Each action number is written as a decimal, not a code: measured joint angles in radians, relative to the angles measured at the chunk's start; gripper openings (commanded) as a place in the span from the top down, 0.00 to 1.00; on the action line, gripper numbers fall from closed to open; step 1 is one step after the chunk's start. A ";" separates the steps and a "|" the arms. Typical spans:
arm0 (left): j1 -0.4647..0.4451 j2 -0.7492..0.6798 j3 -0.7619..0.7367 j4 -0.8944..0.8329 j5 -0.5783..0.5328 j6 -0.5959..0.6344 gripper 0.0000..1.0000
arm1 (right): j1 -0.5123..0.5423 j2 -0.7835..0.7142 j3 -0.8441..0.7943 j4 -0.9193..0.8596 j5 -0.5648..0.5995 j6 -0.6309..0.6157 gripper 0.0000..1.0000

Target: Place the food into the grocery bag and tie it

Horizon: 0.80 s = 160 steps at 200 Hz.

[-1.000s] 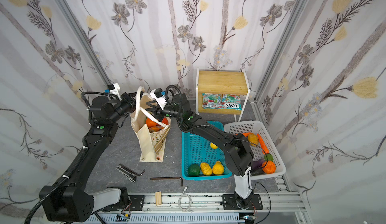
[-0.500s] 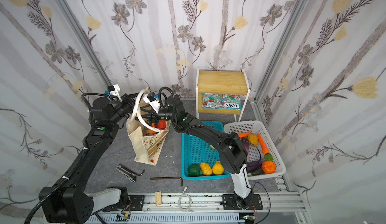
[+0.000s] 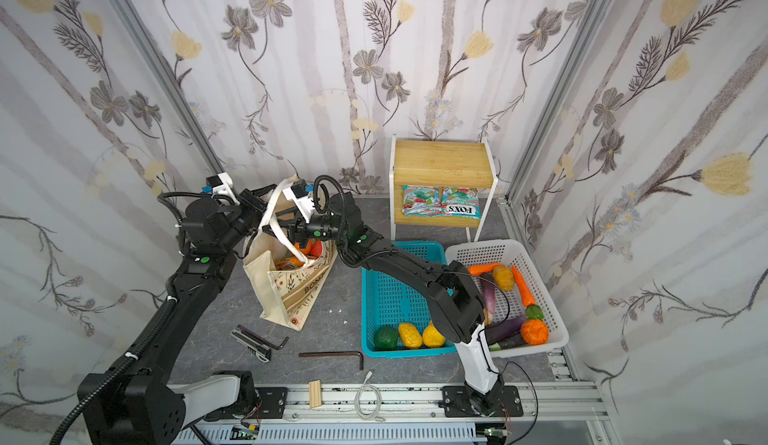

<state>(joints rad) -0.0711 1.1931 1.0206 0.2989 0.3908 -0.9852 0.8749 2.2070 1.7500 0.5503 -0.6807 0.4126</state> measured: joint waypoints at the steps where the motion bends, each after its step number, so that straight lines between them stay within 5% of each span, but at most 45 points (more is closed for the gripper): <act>1: 0.000 -0.001 -0.001 0.000 -0.002 0.000 1.00 | 0.000 0.000 0.000 0.000 0.001 0.002 0.59; 23: -0.008 -0.008 -0.018 0.016 -0.041 0.003 1.00 | 0.001 0.007 0.009 -0.005 0.026 0.035 0.65; 71: -0.017 -0.014 -0.034 0.043 -0.104 0.027 1.00 | 0.012 0.014 0.019 -0.002 0.029 0.084 0.94; 93: -0.018 -0.013 -0.034 0.042 -0.117 0.042 1.00 | 0.013 0.013 0.005 0.014 0.026 0.095 0.97; 109: -0.020 -0.013 -0.034 0.036 -0.116 0.051 1.00 | 0.013 0.008 -0.016 0.040 0.031 0.103 0.94; 130: -0.022 -0.011 -0.034 0.033 -0.111 0.066 1.00 | 0.013 0.000 -0.037 0.059 0.036 0.103 0.65; 160: -0.024 0.000 -0.032 0.034 -0.109 0.068 1.00 | 0.015 -0.006 -0.056 0.086 0.033 0.111 0.65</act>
<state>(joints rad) -0.0952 1.1934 0.9890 0.3325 0.2817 -0.9169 0.8898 2.2005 1.6939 0.6365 -0.6476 0.5236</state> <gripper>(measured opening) 0.084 0.442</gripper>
